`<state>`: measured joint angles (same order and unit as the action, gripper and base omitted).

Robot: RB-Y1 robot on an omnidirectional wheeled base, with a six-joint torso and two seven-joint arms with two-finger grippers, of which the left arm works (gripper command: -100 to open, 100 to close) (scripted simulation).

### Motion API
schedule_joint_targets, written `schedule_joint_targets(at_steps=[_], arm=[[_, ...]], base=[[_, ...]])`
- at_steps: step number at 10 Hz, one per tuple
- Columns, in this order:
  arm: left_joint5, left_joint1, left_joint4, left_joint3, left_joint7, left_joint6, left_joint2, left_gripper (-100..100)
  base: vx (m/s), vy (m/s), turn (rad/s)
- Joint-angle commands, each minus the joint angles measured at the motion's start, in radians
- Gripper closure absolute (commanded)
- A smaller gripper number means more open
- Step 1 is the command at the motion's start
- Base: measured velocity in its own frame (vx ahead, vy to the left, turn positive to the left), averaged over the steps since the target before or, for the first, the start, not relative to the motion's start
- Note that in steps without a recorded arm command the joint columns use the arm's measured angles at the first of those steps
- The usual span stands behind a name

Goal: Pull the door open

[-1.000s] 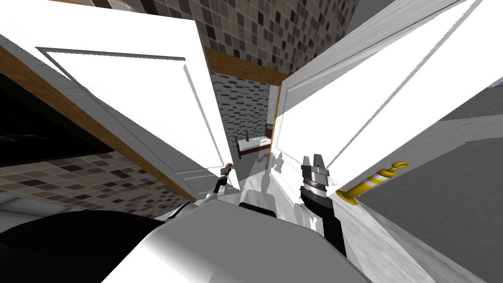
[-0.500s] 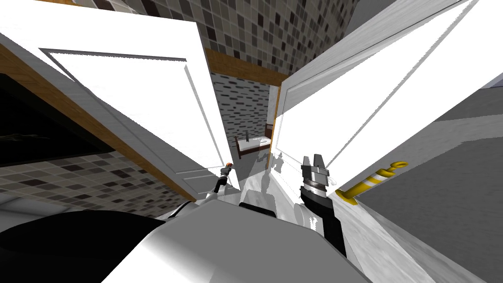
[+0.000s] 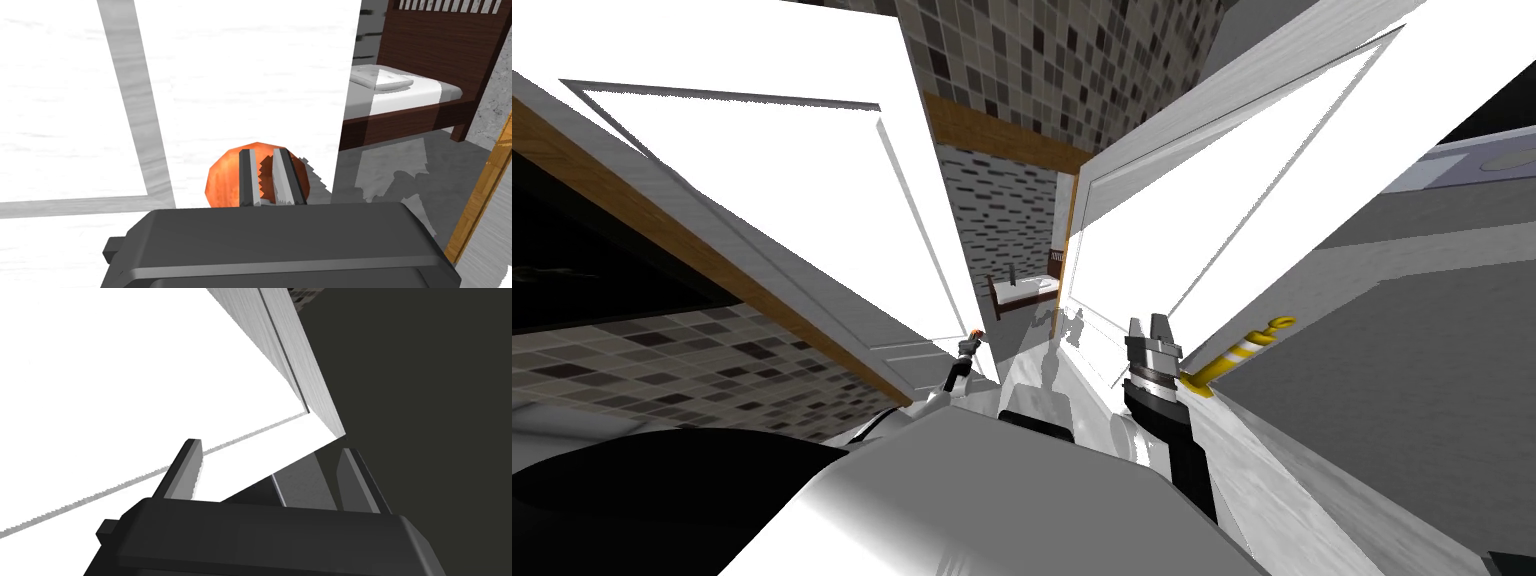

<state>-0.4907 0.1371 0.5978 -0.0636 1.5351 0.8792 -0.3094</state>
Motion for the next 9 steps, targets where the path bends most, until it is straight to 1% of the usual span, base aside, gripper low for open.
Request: schedule_joint_targets(at_steps=[1,2,3,4,7,8,9], arm=[[0.012,-0.024,-0.01,-0.029,0.029,-0.008,0.002,100],[0.017,-0.032,-0.01,-0.041,0.046,-0.005,-0.006,100],[0.017,-0.032,-0.01,-0.041,0.046,-0.005,-0.006,100],[0.025,-0.043,-0.009,-0.057,0.071,-0.001,-0.019,100],[0.039,-0.065,-0.009,-0.089,0.118,0.006,-0.042,100],[0.039,-0.065,0.004,-0.089,0.118,0.006,-0.042,100],[0.039,-0.065,0.018,-0.089,0.118,0.006,-0.042,100]], base=[[-0.223,0.007,-0.133],[-0.232,0.043,-0.155],[-0.152,0.031,-0.047],[-0.142,0.008,-0.081],[-0.213,0.038,-0.115],[-0.157,0.024,-0.019],[-0.066,0.001,0.015]])
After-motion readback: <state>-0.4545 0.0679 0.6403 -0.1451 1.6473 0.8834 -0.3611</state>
